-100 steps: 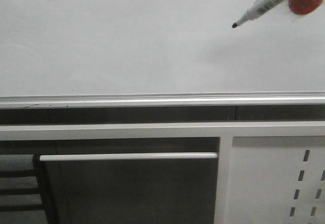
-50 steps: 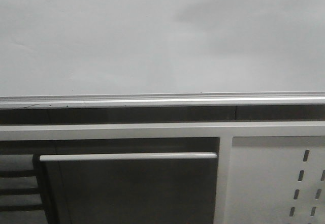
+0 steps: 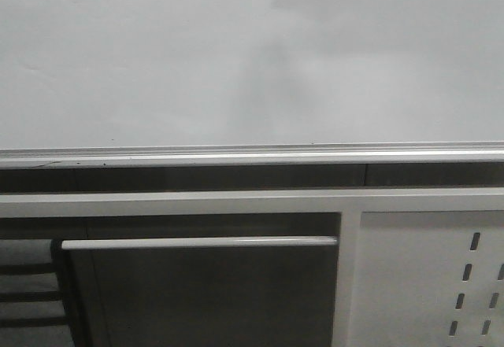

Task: Write number 1 on whiteboard

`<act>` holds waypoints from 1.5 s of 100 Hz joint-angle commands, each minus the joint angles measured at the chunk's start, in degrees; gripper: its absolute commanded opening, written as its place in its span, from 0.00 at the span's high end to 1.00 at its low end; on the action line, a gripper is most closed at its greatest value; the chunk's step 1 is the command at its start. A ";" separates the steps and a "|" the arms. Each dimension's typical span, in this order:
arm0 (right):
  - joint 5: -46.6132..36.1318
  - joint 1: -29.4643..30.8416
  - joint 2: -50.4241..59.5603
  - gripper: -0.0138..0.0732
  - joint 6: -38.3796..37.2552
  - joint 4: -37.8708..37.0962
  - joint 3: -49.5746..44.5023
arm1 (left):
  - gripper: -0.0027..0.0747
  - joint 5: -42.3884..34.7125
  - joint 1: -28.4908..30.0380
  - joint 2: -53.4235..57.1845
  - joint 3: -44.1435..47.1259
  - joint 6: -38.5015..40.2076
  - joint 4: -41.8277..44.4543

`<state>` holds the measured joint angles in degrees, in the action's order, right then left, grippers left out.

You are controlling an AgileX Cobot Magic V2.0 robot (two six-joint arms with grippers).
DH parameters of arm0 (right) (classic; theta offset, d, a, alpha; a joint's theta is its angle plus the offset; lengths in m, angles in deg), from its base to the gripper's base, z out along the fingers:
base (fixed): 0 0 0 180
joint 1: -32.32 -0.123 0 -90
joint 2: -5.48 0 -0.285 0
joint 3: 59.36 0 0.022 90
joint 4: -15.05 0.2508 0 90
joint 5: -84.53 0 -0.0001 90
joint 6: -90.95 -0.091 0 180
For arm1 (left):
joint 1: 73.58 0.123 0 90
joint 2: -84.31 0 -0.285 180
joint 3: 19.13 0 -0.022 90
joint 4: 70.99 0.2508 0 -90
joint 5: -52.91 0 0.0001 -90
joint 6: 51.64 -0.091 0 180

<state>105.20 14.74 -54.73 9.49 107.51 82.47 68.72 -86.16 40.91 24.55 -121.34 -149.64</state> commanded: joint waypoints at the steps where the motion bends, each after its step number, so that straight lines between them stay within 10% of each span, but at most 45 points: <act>1: -0.90 -0.12 -1.55 0.89 5.66 5.91 2.29 | 0.99 -0.59 0.07 0.10 -1.53 -0.26 -1.76; 42: 1.21 -0.12 -9.57 0.89 14.39 14.39 2.16 | 0.99 -0.98 0.07 0.10 -1.53 -0.36 -0.90; 64: -1.17 -2.57 -1.20 0.89 -5.53 -1.02 2.05 | 0.99 8.26 -0.08 -1.52 -1.53 -1.18 -1.79; 81: 13.81 -2.67 1.05 0.89 -26.04 -19.49 2.05 | 0.99 23.02 -0.08 -7.84 -2.88 -10.18 -10.66; 95: 20.79 -2.67 1.05 0.89 -27.95 -21.33 2.16 | 0.98 32.57 -0.18 -14.96 -4.77 -11.03 -10.37; 131: 23.07 -2.67 -0.15 0.89 -31.59 -21.94 6.63 | 0.49 34.78 -12.95 -28.02 -9.47 -12.60 -4.28; 150: 26.42 -2.67 -3.36 0.89 -32.71 -22.92 9.22 | 0.48 26.93 -20.23 -30.60 -11.55 -14.05 -0.82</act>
<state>130.43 11.93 -57.38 -22.85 82.36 88.85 98.00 -103.63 10.27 15.67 -134.84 -149.09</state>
